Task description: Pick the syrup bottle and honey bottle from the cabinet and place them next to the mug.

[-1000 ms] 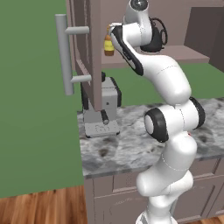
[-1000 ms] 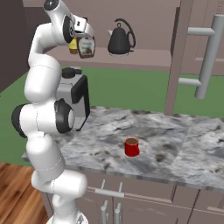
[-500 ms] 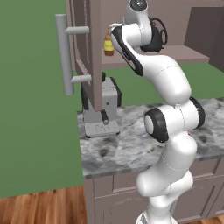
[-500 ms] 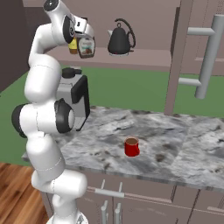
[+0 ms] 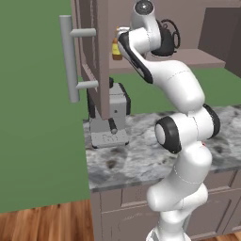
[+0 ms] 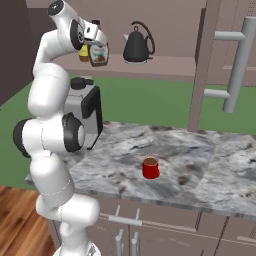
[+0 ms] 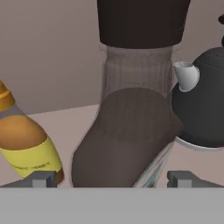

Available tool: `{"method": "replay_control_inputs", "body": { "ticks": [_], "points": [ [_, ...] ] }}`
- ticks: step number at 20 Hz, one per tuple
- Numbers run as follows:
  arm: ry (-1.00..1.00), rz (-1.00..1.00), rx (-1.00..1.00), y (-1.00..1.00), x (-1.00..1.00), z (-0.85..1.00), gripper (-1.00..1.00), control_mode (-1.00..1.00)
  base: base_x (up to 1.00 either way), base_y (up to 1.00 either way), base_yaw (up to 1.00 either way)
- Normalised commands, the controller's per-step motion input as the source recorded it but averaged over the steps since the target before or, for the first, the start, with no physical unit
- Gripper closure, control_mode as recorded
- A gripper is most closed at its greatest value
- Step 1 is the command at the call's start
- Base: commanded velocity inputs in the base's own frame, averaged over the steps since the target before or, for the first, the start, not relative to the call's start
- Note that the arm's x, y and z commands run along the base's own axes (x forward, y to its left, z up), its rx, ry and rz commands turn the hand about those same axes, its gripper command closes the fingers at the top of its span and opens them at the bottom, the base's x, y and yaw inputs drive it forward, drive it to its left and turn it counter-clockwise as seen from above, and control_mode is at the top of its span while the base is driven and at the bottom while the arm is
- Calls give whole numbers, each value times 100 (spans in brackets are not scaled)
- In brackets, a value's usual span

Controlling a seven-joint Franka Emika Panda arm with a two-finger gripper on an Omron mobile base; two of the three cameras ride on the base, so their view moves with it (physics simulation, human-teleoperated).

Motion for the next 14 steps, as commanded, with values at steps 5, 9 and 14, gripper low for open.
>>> {"method": "replay_control_inputs", "body": {
  "ticks": [5,9,14],
  "points": [
    [0,-6,0,0,5,-2,-100,-100,0,0,0],
    [0,-4,0,0,3,0,-100,-100,0,0,0],
    [0,-2,0,0,6,0,-100,-100,0,0,0]
  ]
}}
